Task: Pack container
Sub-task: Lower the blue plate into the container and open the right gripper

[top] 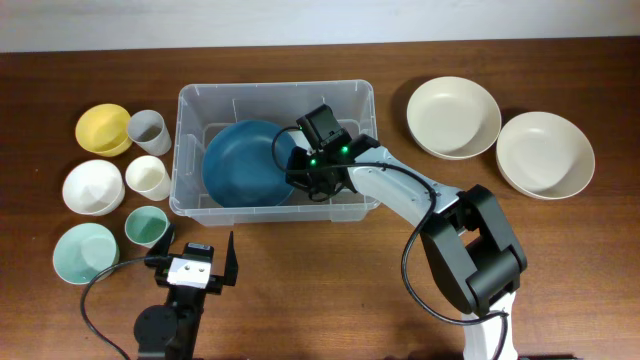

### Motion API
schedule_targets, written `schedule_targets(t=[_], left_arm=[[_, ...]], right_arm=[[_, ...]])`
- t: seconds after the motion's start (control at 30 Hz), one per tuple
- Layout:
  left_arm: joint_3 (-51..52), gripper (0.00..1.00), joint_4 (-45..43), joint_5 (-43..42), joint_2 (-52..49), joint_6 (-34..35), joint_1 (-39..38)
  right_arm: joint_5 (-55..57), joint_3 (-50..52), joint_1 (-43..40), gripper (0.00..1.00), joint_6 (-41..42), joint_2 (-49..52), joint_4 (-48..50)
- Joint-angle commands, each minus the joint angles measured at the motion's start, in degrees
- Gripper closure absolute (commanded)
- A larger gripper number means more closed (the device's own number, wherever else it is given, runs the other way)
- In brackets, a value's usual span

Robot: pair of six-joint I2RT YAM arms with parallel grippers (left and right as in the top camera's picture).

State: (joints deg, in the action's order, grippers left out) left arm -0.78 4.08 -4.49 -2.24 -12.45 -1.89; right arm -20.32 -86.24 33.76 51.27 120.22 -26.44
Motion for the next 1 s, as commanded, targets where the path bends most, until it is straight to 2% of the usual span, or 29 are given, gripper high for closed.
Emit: schedule_targets(t=[0.0, 0.3, 0.33, 0.43, 0.47, 0.5, 0.57, 0.63, 0.83, 0.97], left_arm=[[0.24, 0.00, 0.22, -0.22, 0.26, -0.28, 0.31], [0.24, 0.00, 0.22, -0.22, 0.26, -0.28, 0.31], [0.24, 0.00, 0.22, -0.22, 0.26, -0.28, 0.31], [0.24, 0.00, 0.22, -0.22, 0.26, -0.28, 0.31], [0.24, 0.00, 0.22, -0.22, 0.26, -0.28, 0.31], [0.24, 0.00, 0.22, -0.22, 0.26, -0.28, 0.31], [0.24, 0.00, 0.22, -0.22, 0.26, -0.28, 0.31], [0.24, 0.00, 0.22, -0.22, 0.26, -0.28, 0.31], [0.24, 0.00, 0.22, -0.22, 0.26, -0.28, 0.31], [0.24, 0.00, 0.22, -0.22, 0.26, -0.28, 0.31]], right_arm=[[-2.80, -0.33, 0.42, 0.89, 0.31, 0.07, 0.57], [-4.83, -0.33, 0.42, 0.88, 0.28, 0.07, 1.20], [-4.83, -0.33, 0.42, 0.84, 0.28, 0.07, 1.20], [-4.83, -0.33, 0.42, 0.60, 0.28, 0.07, 1.20], [-4.81, -0.33, 0.42, 0.39, 0.26, 0.07, 1.20], [-4.81, -0.33, 0.42, 0.32, 0.26, 0.07, 1.20], [-4.76, -0.33, 0.42, 0.23, 0.24, 0.07, 1.33], [-4.81, -0.33, 0.42, 0.20, -0.04, 0.07, 1.66], [-4.68, -2.49, 0.15, 0.11, -7.89, -0.98, 2.89], [2.10, -12.68, -1.33, 0.09, -15.54, -4.26, -6.75]])
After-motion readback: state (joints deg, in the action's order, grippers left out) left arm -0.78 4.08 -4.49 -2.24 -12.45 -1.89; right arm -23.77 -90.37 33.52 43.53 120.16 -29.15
